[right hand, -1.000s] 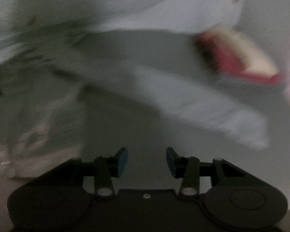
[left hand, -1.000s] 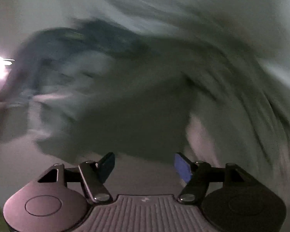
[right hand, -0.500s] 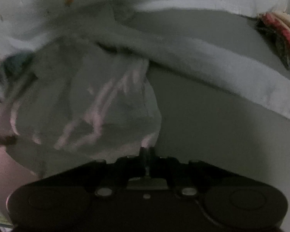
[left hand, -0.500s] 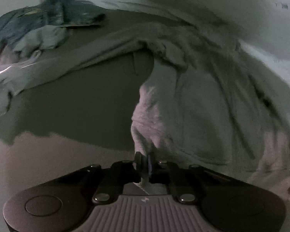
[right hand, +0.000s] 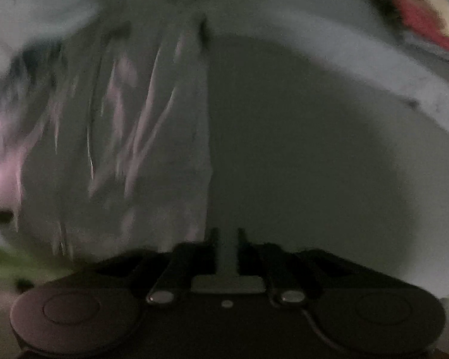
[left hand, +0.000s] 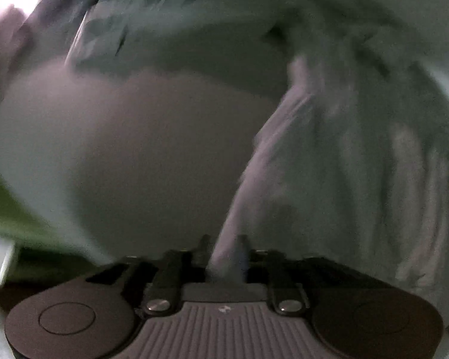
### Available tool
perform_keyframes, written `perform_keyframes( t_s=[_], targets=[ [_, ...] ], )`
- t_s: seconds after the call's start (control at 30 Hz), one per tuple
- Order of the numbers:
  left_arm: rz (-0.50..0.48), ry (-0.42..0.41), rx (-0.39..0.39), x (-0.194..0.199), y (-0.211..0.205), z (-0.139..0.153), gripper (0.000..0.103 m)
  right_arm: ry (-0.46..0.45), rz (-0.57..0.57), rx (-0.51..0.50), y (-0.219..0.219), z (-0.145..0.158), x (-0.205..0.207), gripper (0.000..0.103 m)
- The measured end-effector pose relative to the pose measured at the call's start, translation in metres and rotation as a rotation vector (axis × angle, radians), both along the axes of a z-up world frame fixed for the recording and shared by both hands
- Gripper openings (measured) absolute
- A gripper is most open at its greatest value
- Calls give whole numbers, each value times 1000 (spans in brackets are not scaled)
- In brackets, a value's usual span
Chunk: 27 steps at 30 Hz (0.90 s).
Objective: Fold clothes
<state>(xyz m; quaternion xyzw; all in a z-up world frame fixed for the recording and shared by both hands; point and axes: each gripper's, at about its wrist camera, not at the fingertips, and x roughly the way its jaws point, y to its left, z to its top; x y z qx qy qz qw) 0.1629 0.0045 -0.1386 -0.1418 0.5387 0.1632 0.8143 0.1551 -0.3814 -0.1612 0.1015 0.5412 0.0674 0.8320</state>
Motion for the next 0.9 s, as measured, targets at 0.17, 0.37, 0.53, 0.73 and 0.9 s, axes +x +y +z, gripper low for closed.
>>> perform_keyframes(
  t_s=[0.17,0.37,0.53,0.73,0.9],
  targets=[
    [-224,-49,94,49,-62,2,55,-135,-246,-17,-64,7,16,59],
    [-509,-51,126,108,-170,-24,74,-198,-521,163,-145,-9,14,75],
    [-566,6,134,139,-225,-48,74,-201,-684,107,-189,-30,13,75],
    [-480,57,162,153,-239,-62,94,-248,-827,-33,-230,-45,27,68],
    [-352,101,62,154,-212,-67,103,-241,-734,-151,-230,-64,55,66]
  ],
)
